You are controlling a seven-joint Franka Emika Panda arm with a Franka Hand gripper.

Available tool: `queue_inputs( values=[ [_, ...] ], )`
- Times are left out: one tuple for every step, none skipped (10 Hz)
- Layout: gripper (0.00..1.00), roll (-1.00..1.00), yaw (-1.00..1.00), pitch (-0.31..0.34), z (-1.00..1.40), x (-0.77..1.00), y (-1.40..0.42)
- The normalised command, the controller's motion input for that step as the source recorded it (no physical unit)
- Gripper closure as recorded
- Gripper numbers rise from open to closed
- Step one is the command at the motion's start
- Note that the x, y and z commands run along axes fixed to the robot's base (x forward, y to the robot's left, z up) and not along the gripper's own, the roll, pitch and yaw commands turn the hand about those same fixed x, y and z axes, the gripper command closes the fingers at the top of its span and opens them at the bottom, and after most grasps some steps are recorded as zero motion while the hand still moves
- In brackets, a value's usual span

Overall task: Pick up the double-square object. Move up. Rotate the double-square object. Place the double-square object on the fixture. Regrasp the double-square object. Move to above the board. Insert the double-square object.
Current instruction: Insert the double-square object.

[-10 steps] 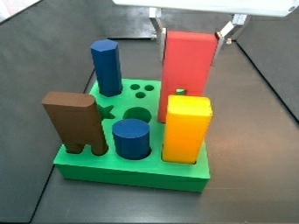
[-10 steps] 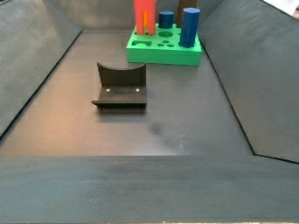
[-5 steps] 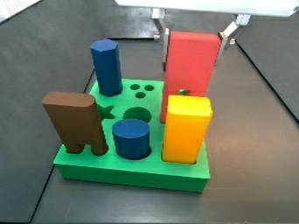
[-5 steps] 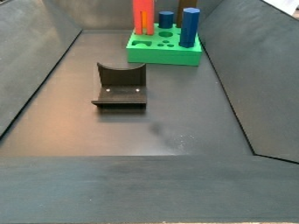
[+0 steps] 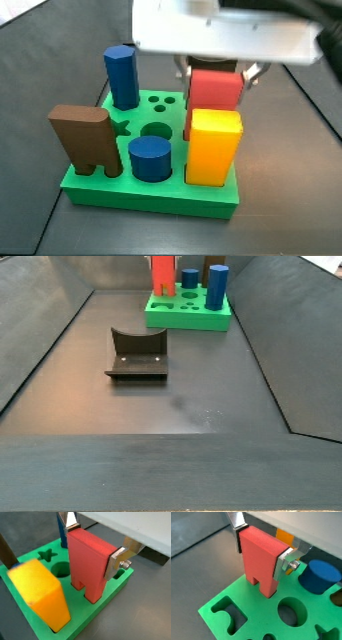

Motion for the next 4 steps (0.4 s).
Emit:
queue_inputs(
  values=[
    [1.0,0.11,0.0,-0.064,-0.42,0.0,0.0],
    [1.0,0.08,0.0,-0.116,-0.4,-0.09,0.0],
    [1.0,-0.06,0.0,-0.02,0.0,0.0,0.07],
    [1.0,0.02,0.0,0.0,0.0,0.0,-0.01]
  ],
)
